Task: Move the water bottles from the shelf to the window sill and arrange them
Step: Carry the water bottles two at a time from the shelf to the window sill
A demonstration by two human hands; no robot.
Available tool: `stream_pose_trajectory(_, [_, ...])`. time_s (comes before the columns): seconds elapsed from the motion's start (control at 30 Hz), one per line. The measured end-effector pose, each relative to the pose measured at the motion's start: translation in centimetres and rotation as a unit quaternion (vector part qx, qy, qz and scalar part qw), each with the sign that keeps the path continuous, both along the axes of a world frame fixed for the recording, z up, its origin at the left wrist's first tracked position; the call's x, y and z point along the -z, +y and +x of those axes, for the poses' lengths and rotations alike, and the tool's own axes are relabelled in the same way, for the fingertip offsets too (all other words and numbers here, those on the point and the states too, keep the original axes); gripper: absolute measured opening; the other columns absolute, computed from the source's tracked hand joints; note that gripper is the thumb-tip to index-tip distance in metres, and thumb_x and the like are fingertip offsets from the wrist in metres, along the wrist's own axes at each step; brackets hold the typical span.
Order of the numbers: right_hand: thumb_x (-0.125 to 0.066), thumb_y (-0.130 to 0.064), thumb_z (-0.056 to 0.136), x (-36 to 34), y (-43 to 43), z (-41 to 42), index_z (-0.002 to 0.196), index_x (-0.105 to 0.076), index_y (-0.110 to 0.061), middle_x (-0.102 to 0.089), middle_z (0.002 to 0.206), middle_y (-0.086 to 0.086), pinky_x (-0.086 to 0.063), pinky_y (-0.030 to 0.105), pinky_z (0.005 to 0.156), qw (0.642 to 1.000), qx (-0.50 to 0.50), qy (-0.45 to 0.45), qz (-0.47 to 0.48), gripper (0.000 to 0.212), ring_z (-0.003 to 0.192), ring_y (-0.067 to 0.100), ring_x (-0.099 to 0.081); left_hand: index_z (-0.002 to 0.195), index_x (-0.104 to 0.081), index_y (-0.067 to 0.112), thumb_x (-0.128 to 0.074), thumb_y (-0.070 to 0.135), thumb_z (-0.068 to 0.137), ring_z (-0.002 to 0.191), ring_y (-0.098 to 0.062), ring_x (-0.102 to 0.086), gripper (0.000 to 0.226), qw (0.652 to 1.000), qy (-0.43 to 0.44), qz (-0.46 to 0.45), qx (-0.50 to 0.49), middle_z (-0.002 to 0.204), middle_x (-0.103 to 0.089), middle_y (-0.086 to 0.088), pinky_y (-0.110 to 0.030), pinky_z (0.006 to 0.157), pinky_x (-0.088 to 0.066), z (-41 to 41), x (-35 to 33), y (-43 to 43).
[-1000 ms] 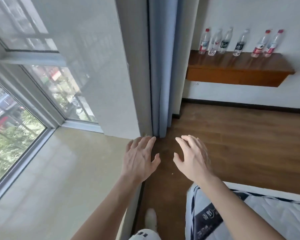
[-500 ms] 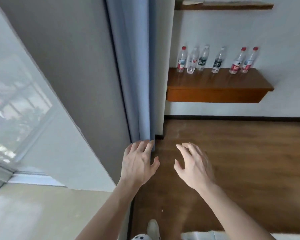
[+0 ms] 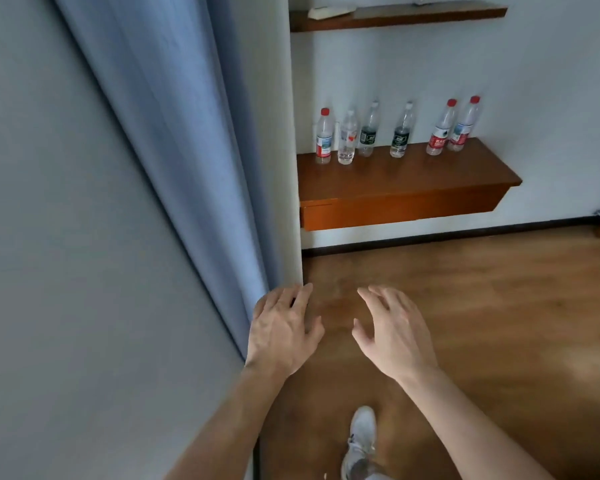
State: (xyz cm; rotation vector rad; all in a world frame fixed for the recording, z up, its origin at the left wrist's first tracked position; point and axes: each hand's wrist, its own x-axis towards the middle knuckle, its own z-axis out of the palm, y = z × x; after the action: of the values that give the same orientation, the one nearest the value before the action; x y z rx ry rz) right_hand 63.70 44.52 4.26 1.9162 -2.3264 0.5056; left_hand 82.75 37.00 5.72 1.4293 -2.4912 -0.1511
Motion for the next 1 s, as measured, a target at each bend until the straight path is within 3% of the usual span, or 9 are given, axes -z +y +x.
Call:
stream_pose_trajectory(0.13, [-0.068, -0.038, 0.085, 0.4, -4.4, -3.8, 0.129, -0.064, -0.016, -0.065, 0.127, 0.007, -0.049, 0.043, 0.106, 1.0, 0.008, 0.009, 0.0, 0.05, 0.122, 0.026, -0.059, 0.14, -0.046, 0.025, -0.044, 0.05, 0.09, 0.128, -0.02, -0.05, 0.056, 1.0, -0.015, 0.002, 0.004, 0.138, -0.055, 0.003, -0.039, 0.11, -0.036, -3.4, 0.9, -4.7])
stream_pose_trajectory(0.37, [-0.069, -0.047, 0.084, 0.5, -13.6, -13.8, 0.131, -0.061, -0.022, -0.065, 0.13, 0.002, -0.046, 0.04, 0.108, 0.999, 0.033, -0.004, 0.01, 0.053, 0.126, 0.022, -0.057, 0.15, -0.027, 0.032, -0.036, 0.059, 0.095, 0.144, -0.014, -0.029, 0.062, 0.999, -0.041, 0.022, 0.009, 0.156, -0.033, 0.009, -0.041, 0.12, -0.023, -13.9, 0.1, -14.2])
stream_pose_trajectory(0.7, [-0.068, -0.038, 0.083, -0.8, -26.4, -28.4, 0.129, -0.061, -0.015, -0.064, 0.127, 0.007, -0.05, 0.045, 0.104, 1.0, 0.004, -0.015, -0.015, 0.051, 0.123, 0.027, -0.058, 0.146, -0.031, 0.033, -0.034, 0.062, 0.09, 0.141, -0.014, -0.034, 0.064, 0.999, -0.042, 0.024, -0.022, 0.151, -0.04, 0.009, -0.04, 0.119, -0.026, -28.4, -0.5, -27.0])
stream_pose_trajectory(0.87, [-0.072, -0.044, 0.083, -1.0, -31.1, -32.3, 0.13, -0.06, -0.02, -0.065, 0.13, 0.004, -0.048, 0.043, 0.105, 1.0, 0.009, -0.02, 0.008, 0.055, 0.124, 0.025, -0.06, 0.148, -0.027, 0.037, -0.037, 0.068, 0.089, 0.142, -0.015, -0.032, 0.067, 0.997, -0.052, 0.03, -0.047, 0.154, -0.036, 0.012, -0.042, 0.118, -0.024, -31.7, -0.3, -31.2])
stream_pose_trajectory(1.0, [-0.064, -0.05, 0.088, -0.7, -35.6, -34.3, 0.137, -0.056, -0.024, -0.06, 0.139, 0.001, -0.044, 0.042, 0.11, 0.999, -0.007, -0.032, 0.02, 0.056, 0.132, 0.022, -0.054, 0.149, -0.023, 0.038, -0.036, 0.066, 0.092, 0.145, -0.015, -0.026, 0.065, 0.996, -0.058, 0.027, -0.061, 0.156, -0.03, 0.012, -0.041, 0.119, -0.022, -33.9, 0.0, -35.6])
